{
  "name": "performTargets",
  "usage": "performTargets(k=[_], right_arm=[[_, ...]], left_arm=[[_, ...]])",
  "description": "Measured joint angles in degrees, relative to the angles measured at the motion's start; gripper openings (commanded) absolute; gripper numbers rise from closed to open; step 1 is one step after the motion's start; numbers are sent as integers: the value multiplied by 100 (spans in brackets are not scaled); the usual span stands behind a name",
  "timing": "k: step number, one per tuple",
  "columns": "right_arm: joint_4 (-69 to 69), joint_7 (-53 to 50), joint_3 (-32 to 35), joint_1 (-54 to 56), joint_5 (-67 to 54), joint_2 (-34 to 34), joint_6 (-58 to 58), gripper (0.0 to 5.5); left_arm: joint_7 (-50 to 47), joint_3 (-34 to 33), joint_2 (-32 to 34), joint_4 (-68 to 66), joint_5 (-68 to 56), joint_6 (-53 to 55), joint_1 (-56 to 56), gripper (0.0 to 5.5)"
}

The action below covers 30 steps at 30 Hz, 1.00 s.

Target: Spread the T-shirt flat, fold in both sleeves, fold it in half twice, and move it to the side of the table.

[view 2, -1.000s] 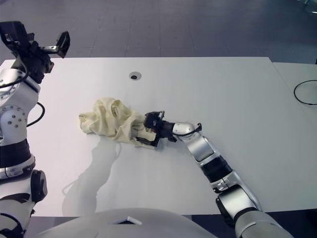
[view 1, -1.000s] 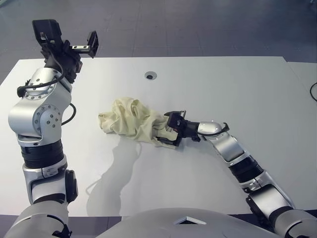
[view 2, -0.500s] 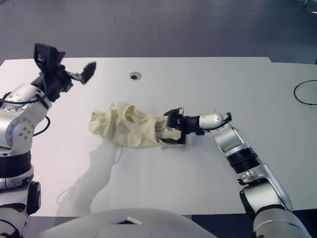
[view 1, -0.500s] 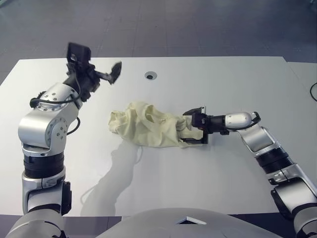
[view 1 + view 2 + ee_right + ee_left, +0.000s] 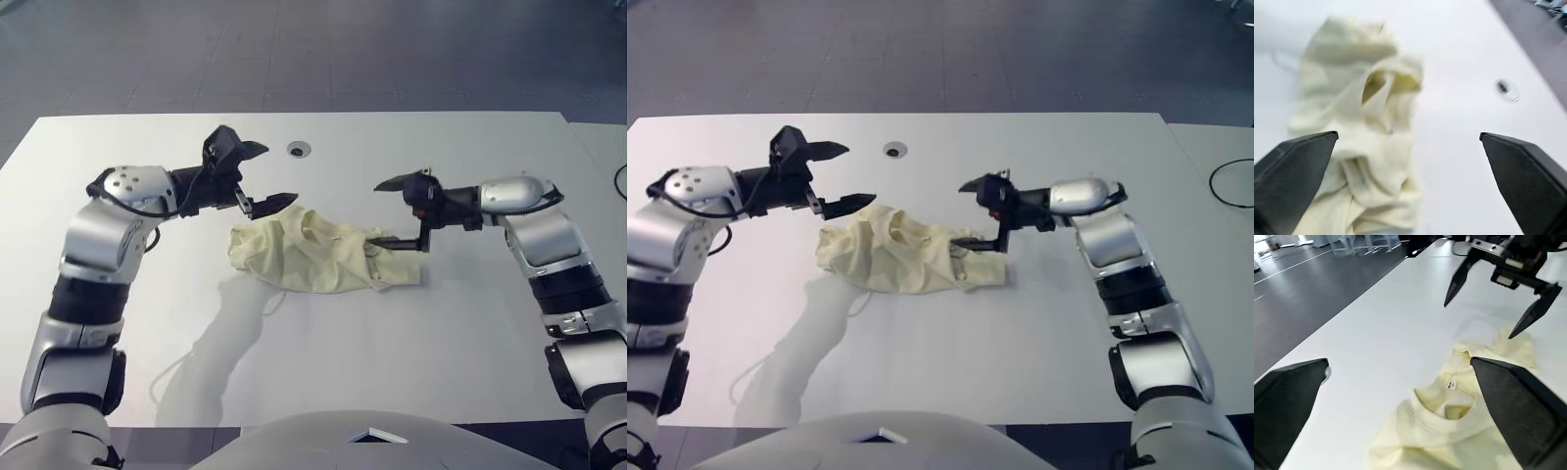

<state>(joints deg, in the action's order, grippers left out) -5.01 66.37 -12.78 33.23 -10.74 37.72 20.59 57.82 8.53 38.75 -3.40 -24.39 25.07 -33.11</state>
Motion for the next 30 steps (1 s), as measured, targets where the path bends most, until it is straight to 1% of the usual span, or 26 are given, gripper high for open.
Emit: performTargets(k=[4,9,13,16,19,25,30], right_arm=[[160,-337,147,0,-199,-218,688,538],[315,-635,152,-35,-328,-475,1033,538],[640,-828,143,-236,-472,-679,1309,538],[799,-886,140,-367,-525,-690,1437,538],[838,-985,139,-391,-533,-731,1498,538],[843,-1082,140,-392,-544,-772,1518,538],[849,-1196,140,-412,-549,-813,1545,538]], left_arm=[[1686,617,-250,-1722,390,-854,-881,540],[2145,1003,-577,-4046,1359,-1905,-1849,540],[2636,1102,-867,-5765,1895,-1943,-2504,540],[2527,1002,-971,-6460,2102,-1929,-2763,540],[2107,687,-1163,-6839,2137,-1884,-2872,540],[2005,401,-1337,-7017,2264,-1938,-2875,540],[1394,239,-1589,-7035,2444,-2344,-2867,540]])
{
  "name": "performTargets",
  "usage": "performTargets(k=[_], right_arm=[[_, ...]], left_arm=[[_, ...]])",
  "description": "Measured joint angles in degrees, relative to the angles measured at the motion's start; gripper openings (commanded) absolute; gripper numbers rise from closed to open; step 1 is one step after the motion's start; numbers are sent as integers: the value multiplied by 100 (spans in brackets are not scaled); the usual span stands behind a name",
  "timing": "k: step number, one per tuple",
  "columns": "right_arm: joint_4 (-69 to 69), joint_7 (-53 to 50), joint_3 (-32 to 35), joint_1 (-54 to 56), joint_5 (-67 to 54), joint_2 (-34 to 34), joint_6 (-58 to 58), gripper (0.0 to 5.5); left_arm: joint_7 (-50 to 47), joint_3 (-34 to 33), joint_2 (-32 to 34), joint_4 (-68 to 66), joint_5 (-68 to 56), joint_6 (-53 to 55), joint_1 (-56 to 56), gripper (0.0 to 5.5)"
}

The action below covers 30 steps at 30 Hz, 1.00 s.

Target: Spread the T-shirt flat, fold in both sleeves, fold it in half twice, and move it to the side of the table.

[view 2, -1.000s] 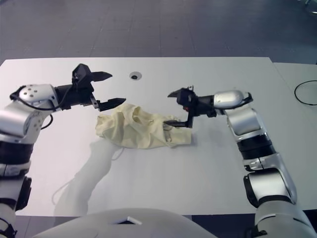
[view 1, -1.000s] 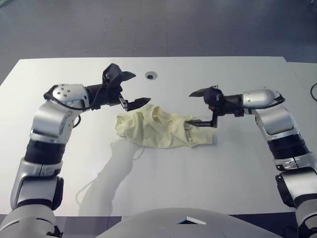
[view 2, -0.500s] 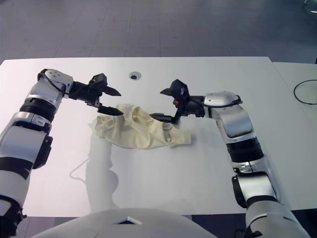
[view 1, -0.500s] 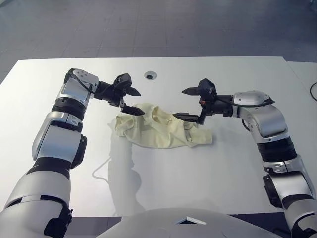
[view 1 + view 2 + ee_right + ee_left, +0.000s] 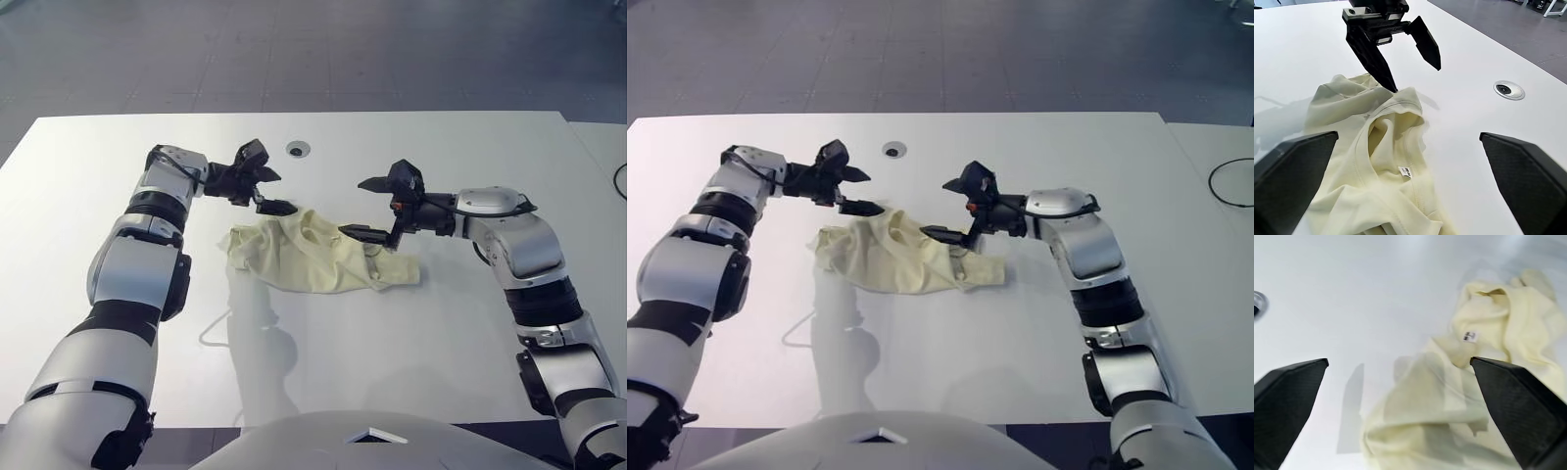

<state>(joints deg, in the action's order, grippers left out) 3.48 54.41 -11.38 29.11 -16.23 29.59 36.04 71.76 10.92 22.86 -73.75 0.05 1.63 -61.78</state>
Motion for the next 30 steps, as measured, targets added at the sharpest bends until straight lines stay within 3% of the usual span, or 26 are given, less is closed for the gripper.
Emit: performTargets(k=[10,16,30], right_arm=[[57,-120,-1,-38,-89,-68,28,538],[57,-168,-1,-39,-97,-68,31,540],[49,-355,6,-71,-95,-67,29,540]], left_arm=[[-301,-3,-322,-42,440,-174,338,540],[-652,-130,-368,-71,536,-170,339,443],[-328,-67,-411,-70,770,-210,592,210]])
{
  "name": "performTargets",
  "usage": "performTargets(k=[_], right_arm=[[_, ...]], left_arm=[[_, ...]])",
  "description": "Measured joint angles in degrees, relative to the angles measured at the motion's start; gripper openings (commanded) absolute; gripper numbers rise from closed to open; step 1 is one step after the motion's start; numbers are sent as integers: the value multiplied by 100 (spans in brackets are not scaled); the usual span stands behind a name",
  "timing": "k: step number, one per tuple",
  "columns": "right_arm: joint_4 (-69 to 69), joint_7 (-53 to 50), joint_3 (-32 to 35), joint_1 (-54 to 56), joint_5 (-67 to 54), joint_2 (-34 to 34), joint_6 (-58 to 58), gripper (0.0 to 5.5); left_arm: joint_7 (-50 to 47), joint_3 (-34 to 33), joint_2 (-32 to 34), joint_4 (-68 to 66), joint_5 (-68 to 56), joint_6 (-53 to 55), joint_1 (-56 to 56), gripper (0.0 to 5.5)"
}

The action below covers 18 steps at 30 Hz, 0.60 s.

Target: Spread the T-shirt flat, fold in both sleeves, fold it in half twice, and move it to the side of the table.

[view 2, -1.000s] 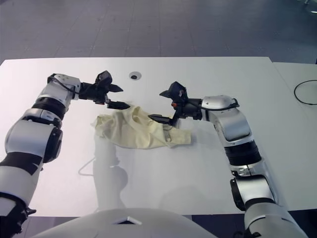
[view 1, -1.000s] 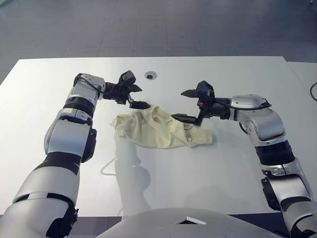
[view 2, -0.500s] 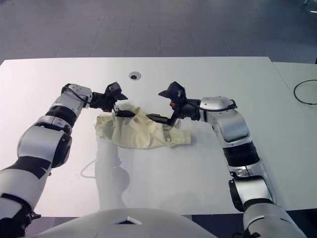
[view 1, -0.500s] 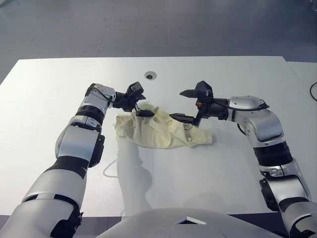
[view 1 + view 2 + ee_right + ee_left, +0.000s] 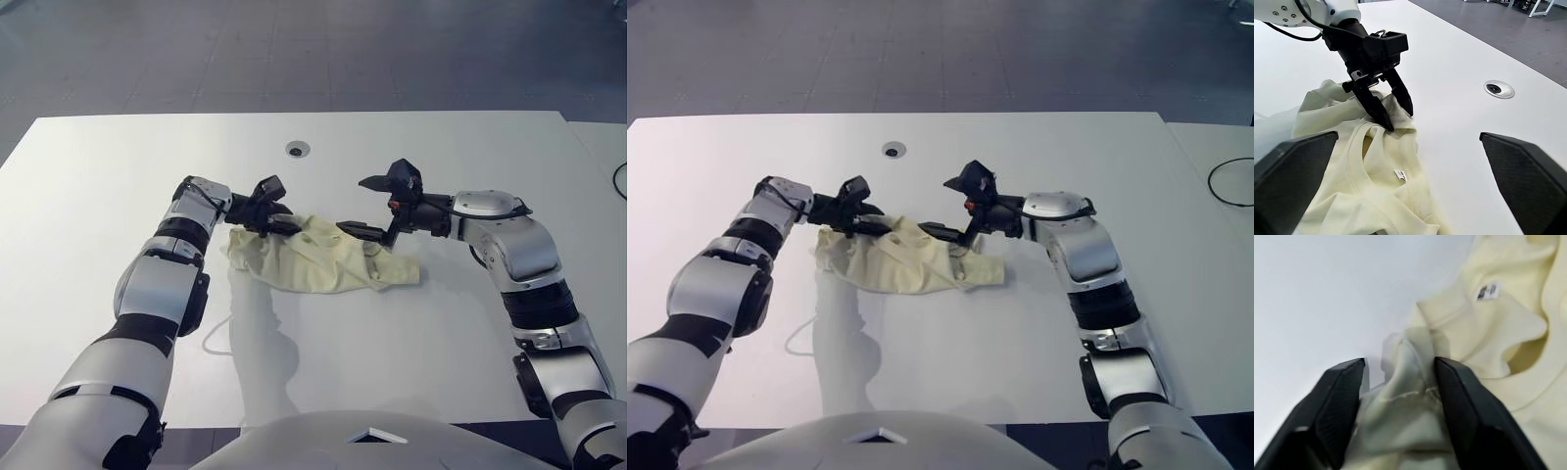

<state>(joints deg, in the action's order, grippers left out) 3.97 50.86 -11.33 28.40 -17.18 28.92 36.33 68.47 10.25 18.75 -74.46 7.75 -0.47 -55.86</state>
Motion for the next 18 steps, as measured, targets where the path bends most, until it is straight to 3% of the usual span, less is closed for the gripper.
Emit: performTargets(k=[12,18], right_arm=[[-802,-149,197,56,96,102,279,540],[-1189,-146,519,238,-147,102,750,540]], left_arm=[[68,-66,0,11,-2,-28,-2,5],[439,-298,2,175,-230,-44,-5,1]])
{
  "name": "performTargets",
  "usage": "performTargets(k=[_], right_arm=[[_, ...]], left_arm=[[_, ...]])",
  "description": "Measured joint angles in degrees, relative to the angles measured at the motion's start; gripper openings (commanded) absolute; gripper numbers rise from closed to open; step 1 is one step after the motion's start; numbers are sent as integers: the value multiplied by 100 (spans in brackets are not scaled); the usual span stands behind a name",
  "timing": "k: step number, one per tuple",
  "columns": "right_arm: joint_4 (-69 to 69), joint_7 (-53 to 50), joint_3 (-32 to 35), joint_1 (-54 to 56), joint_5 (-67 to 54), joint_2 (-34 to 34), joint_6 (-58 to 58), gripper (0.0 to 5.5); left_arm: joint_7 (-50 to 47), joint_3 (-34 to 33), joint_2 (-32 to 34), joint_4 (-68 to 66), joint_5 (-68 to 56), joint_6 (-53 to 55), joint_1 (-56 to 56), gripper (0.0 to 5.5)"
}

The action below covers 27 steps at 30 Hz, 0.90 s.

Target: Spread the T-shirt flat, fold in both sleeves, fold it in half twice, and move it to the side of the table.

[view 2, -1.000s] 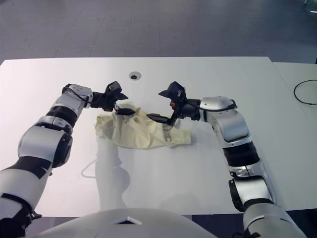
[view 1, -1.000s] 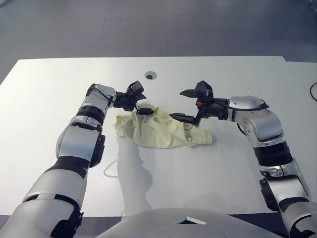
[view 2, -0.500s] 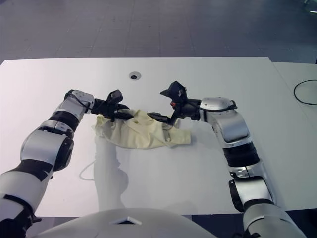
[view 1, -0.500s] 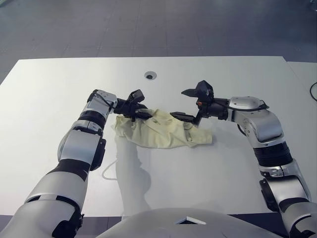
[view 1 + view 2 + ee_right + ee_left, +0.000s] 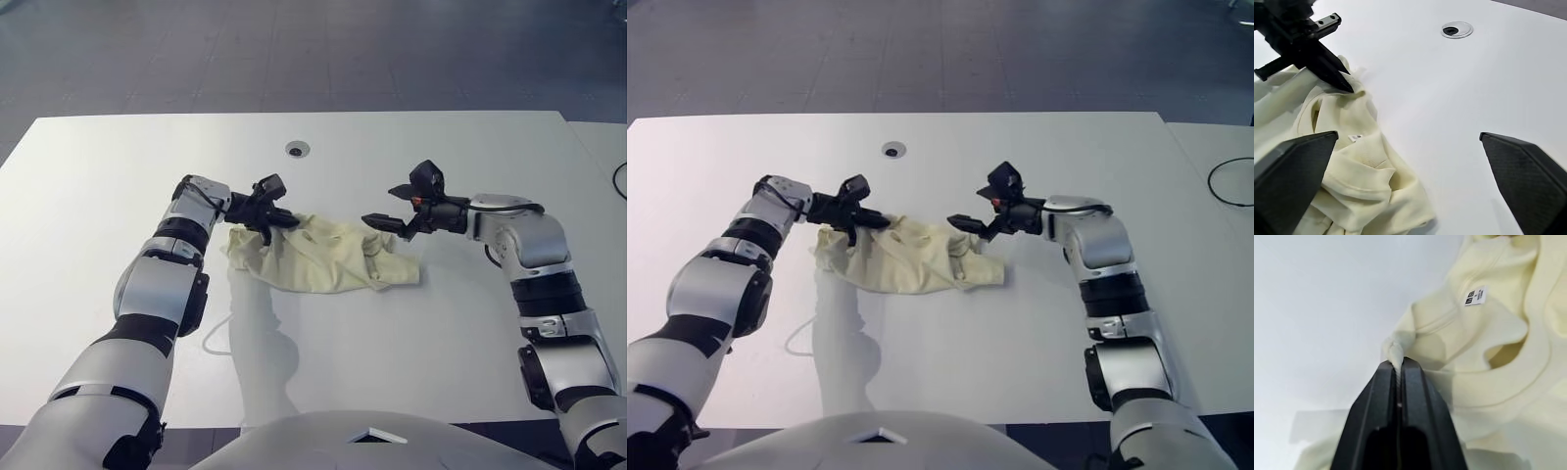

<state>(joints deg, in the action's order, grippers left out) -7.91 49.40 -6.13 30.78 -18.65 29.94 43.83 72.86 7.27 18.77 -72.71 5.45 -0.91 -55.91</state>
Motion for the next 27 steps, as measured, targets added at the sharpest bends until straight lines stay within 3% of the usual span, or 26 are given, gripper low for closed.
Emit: performTargets(k=[7,14,27], right_arm=[[238,219,217,24,-568,-20,644,540],[514,507,174,-41,-738,296,859,540],[516,656,26,-157,-770,381,951,540]], left_arm=[[609,-346,237,944,-560,123,165,1],[1116,-459,652,3101,-1201,1074,809,1],[1102,-341,988,4982,-1709,1905,1362,1]])
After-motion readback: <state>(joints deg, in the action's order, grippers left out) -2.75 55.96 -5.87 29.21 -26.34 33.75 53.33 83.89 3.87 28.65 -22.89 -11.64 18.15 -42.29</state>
